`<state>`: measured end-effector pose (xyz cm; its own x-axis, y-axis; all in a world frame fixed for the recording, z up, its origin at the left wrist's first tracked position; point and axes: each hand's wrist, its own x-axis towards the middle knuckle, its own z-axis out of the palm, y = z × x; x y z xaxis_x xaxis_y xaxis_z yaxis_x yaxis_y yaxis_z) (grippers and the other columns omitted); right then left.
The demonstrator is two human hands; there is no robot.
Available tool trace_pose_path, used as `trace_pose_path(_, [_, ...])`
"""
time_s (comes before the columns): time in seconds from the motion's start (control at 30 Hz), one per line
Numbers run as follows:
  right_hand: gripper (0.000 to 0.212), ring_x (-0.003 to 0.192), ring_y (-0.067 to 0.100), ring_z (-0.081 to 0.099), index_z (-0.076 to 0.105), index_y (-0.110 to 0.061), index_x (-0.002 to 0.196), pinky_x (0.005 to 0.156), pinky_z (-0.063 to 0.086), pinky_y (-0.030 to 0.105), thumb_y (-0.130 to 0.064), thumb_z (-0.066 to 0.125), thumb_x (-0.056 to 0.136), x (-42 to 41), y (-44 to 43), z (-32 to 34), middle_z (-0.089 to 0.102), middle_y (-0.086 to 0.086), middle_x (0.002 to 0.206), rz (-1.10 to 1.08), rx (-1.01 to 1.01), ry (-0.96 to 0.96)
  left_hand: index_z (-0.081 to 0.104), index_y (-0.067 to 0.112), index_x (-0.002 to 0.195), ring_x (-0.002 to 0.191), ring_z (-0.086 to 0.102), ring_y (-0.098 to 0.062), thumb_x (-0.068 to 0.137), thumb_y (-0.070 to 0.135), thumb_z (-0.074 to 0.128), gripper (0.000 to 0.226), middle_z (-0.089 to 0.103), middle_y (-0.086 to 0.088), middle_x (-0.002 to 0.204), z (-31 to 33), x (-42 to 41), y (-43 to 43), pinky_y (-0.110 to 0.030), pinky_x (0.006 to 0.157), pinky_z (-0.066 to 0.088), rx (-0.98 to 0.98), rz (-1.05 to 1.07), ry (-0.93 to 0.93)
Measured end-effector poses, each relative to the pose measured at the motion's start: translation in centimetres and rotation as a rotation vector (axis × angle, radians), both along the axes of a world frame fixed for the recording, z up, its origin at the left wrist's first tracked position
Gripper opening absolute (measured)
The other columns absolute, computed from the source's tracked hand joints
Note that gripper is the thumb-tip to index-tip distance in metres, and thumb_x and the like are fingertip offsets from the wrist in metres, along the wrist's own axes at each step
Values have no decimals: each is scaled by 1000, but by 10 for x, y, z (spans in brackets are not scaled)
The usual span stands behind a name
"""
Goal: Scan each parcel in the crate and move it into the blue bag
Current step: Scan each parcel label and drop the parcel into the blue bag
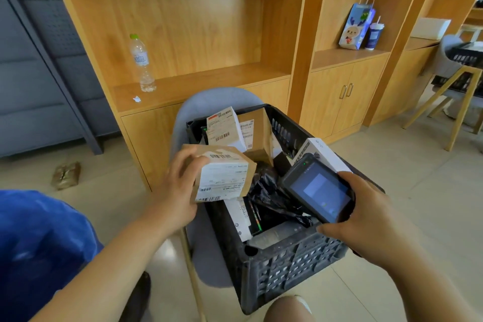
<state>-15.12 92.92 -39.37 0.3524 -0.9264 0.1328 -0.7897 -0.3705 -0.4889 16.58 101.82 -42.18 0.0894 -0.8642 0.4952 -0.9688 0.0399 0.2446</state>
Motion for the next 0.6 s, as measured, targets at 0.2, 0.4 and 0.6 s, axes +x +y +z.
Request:
trace_pose_path(0.2, [99,71,19,58,31,-34,132,55,55,42,-47,82,49,12,7,-3,44,-12,102,44,16,11,33,45,112,125,15,2,62,2,81,81,8,23,137,-13,2,12,-3,82,33,26,-32,305])
trace_pose_path(0.4, [97,78,16,56,32,-35,130,60,55,41,-49,80,47,15,11,-1,44,-12,103,41,-4,24,61,29,91,119,33,9,88,28,66,6,26,17,131,-19,-12,0,-19,104,32,-57,103,920])
trace_pose_path(0.6, [99,84,16,53,32,-34,131,69,54,41,-52,79,46,17,15,3,45,-11,105,45,-6,53,43,35,122,120,48,-28,83,33,71,48,26,1,135,-19,-21,-14,-51,93,50,-54,337,1229])
